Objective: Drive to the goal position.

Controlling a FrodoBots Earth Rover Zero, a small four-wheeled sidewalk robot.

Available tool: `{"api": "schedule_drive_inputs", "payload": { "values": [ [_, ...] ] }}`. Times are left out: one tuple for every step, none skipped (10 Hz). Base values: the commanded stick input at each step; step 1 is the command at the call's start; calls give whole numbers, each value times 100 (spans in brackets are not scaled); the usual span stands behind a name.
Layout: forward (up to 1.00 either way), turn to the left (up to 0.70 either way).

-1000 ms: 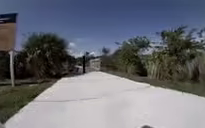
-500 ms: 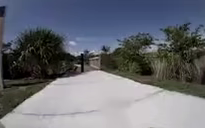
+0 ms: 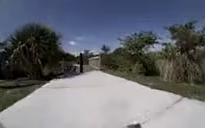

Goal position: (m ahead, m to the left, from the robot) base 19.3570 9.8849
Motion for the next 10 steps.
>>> {"api": "schedule_drive_inputs", "payload": {
  "values": [
    [70,0],
    [70,0],
    [70,0],
    [70,0],
    [70,0],
    [70,0],
    [70,0],
    [70,0],
    [70,0],
    [70,0]
  ]
}}
